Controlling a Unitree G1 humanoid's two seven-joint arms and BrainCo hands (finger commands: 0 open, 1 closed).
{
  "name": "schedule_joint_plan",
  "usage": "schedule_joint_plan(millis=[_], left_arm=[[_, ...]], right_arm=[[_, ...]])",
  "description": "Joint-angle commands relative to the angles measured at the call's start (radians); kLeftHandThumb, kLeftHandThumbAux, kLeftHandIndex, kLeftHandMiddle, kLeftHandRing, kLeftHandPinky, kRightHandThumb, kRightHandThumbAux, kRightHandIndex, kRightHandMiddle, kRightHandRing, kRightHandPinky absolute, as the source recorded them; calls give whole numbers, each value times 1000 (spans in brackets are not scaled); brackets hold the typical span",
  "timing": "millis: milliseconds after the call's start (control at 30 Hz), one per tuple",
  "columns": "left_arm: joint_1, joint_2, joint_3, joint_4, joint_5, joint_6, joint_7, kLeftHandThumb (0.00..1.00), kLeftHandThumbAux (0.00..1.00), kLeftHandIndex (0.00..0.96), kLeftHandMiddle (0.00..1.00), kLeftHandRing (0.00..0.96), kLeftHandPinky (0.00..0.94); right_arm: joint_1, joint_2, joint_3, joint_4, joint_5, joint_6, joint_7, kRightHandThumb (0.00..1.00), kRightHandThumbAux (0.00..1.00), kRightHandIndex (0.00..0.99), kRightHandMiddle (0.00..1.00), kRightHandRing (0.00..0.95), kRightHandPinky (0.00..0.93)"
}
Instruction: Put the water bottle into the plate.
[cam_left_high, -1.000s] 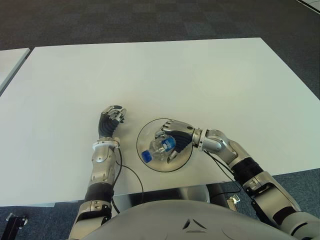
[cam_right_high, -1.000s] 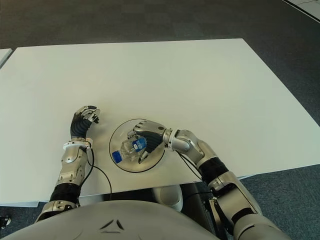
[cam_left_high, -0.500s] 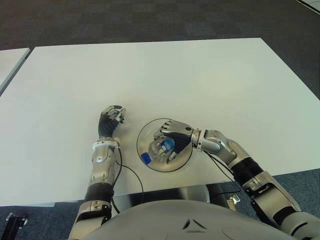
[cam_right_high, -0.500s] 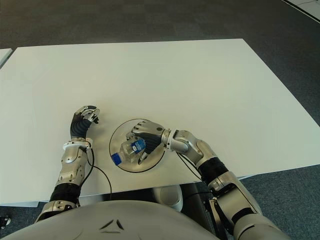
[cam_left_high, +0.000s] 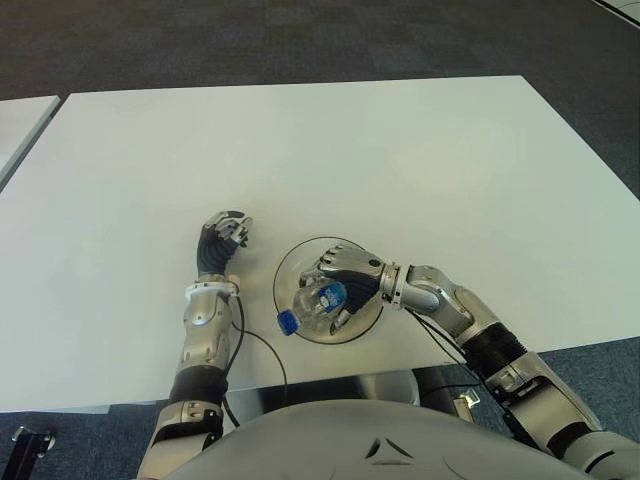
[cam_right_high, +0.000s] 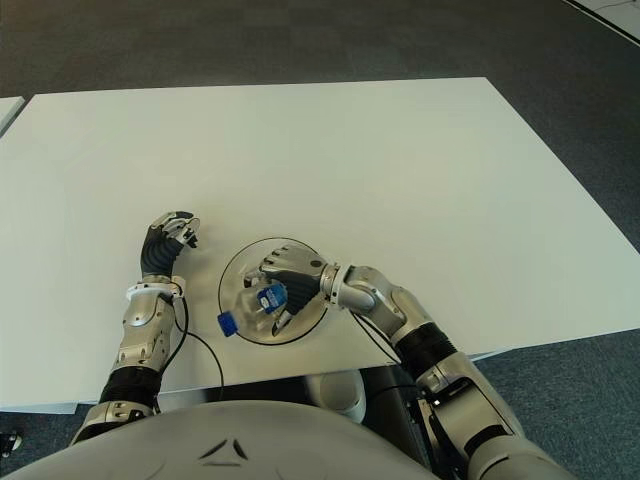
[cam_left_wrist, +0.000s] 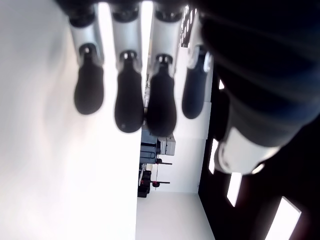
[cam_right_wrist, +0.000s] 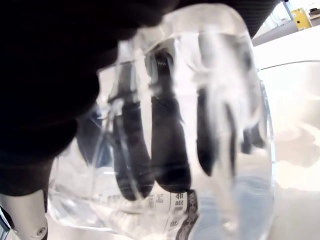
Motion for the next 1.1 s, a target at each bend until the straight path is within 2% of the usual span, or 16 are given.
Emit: schedule_joint_plan(millis=[33, 133, 200, 267, 633, 1000, 1100], left_arm=[[9, -3, -5, 10, 8, 19, 12, 708, 713, 437, 683, 665, 643], [8, -4, -3, 10, 5, 22, 10, 708, 713, 436, 679, 661, 639], [10, -3, -4, 9, 10, 21, 14, 708, 713, 436, 673, 656, 638], [10, -2, -6, 9, 19, 20, 20, 708, 713, 436, 673, 657, 642], [8, 0, -7, 14, 37, 21, 37, 708, 714, 437, 683, 668, 651], [13, 2, -17, 4, 77, 14, 62, 707, 714, 437, 679, 661, 646], [16, 0, -17, -4, 70, 21, 53, 707, 714, 436, 678, 659, 643]], right_arm=[[-7, -8, 5, -27, -19, 19, 11, 249, 632, 142, 191, 199, 209], [-8, -11, 10, -33, -31, 23, 13, 207, 613, 96, 137, 143, 135], [-11, -15, 15, -30, -42, 22, 13, 156, 589, 39, 59, 60, 55], [-14, -16, 16, -28, -47, 18, 10, 123, 568, 15, 24, 24, 22], [-19, -15, 13, -2, -49, -50, -53, 24, 478, 0, 0, 0, 0], [-16, -8, 4, 26, -48, -104, -128, 6, 418, 0, 0, 0, 0], [-13, -2, -1, 38, -58, -130, -179, 13, 390, 0, 0, 0, 0]])
